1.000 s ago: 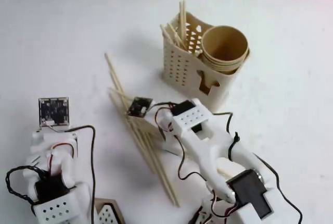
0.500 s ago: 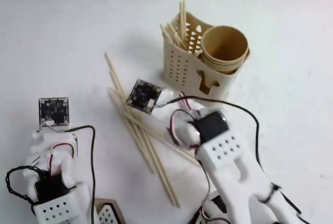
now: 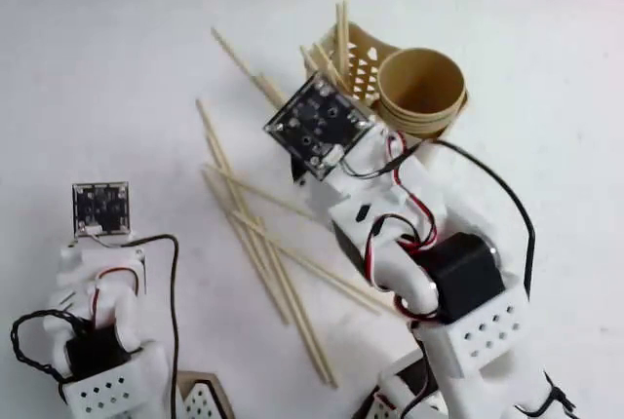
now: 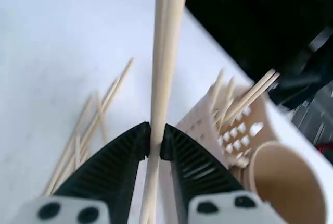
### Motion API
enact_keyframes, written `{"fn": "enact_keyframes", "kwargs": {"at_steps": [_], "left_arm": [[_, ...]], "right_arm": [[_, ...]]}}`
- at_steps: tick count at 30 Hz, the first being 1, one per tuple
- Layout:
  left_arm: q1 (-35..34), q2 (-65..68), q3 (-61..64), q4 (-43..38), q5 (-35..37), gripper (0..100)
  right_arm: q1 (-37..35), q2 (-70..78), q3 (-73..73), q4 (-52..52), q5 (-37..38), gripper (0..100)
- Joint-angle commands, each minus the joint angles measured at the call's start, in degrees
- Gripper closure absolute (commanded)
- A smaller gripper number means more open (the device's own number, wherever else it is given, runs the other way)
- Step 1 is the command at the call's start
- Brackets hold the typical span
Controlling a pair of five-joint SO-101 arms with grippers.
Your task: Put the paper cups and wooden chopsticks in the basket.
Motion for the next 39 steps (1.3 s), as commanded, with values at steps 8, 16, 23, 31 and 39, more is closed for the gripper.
{"fn": "enact_keyframes", "kwargs": {"at_steps": [8, 16, 23, 31, 39], "left_arm": [[-0.31, -0.66, -0.44, -1.23, -0.53, 98], [-0.31, -0.66, -0.44, -1.32, -0.53, 98], [-0.31, -0.66, -0.44, -1.32, -0.53, 98], [-0.31, -0.66, -0.44, -1.41, -0.53, 98], [-0.31, -0.66, -0.44, -1.41, -0.53, 98]], "right_arm": [[6.2, 6.02, -6.77, -30.46, -0.79, 97.9], [10.77, 13.32, -6.42, -43.12, -2.02, 97.9], [15.87, 20.88, -6.42, -46.99, -9.14, 97.9], [15.87, 24.84, -1.05, -47.34, -9.32, 97.9], [16.13, 24.31, 2.11, -45.67, -9.32, 97.4]]}}
